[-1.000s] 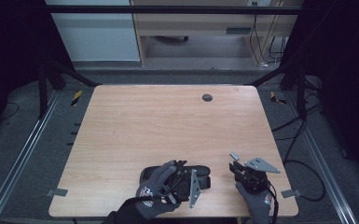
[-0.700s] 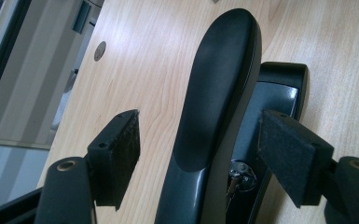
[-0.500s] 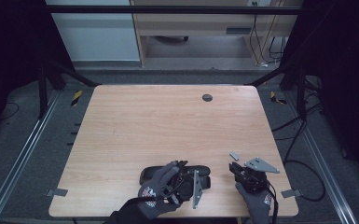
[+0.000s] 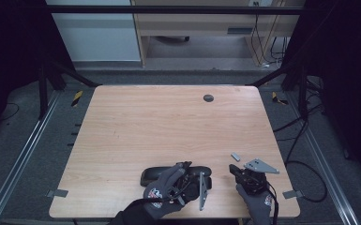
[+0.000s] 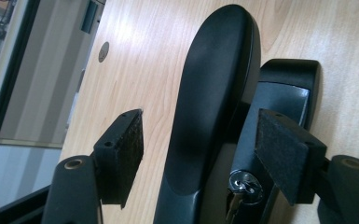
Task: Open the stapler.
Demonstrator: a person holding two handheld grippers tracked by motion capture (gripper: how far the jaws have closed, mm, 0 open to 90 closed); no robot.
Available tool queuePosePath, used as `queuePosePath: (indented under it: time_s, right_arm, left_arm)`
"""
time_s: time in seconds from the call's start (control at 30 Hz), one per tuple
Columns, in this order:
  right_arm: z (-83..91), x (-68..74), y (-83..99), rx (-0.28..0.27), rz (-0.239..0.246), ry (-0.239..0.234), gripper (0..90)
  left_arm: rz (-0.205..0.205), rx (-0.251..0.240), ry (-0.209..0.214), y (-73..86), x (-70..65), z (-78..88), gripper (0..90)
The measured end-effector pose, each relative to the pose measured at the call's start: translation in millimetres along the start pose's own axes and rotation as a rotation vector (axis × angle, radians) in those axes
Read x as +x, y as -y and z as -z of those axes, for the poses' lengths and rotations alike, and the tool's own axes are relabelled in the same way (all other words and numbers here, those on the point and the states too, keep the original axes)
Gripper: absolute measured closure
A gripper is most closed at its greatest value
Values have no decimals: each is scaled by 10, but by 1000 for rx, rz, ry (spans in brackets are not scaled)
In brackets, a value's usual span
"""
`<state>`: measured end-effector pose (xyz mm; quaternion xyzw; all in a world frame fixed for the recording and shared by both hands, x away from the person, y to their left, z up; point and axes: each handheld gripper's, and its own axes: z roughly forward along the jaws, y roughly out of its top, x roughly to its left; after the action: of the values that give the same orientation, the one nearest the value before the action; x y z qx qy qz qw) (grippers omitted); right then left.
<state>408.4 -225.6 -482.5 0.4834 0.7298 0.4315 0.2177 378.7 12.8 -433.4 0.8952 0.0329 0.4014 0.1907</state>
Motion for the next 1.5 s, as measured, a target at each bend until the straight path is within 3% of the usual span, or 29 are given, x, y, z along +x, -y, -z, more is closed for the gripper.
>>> queuePosePath:
  time_s: [0.2, 0.4, 0.9, 1.5]
  right_arm:
    - [0, 12, 5, 6, -1, -11, 896]
    - [-5, 22, 11, 8, -2, -17, 900]
    - [-54, 89, 31, 27, 9, -42, 900]
    - [-135, 216, 54, 40, 23, -107, 900]
  left_arm:
    - [-24, 11, -24, -25, -45, -52, 331]
    - [-21, 8, -30, -41, -65, -89, 347]
    - [-67, 25, -77, -79, -128, -134, 440]
    - [-83, 26, -84, -103, -161, -137, 537]
